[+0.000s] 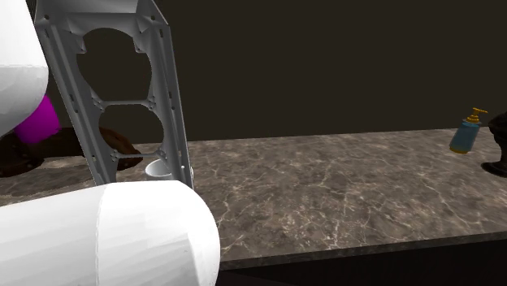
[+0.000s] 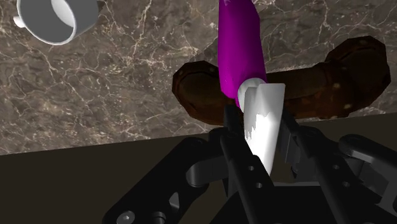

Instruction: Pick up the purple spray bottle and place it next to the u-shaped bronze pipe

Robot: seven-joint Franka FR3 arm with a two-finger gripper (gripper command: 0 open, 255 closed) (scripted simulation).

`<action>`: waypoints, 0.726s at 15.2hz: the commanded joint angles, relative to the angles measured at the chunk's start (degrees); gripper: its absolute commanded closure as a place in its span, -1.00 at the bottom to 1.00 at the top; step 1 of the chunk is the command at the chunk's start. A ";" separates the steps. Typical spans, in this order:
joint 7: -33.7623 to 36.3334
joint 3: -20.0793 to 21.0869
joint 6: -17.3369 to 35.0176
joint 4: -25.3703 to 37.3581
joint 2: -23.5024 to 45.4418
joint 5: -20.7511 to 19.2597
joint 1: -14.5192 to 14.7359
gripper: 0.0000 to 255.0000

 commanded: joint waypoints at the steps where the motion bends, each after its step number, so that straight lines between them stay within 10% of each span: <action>1: 0.06 -0.08 1.72 -2.03 -0.39 0.14 -0.18 1.00; 11: 0.79 -0.31 9.66 -10.78 -1.24 0.26 -0.65 1.00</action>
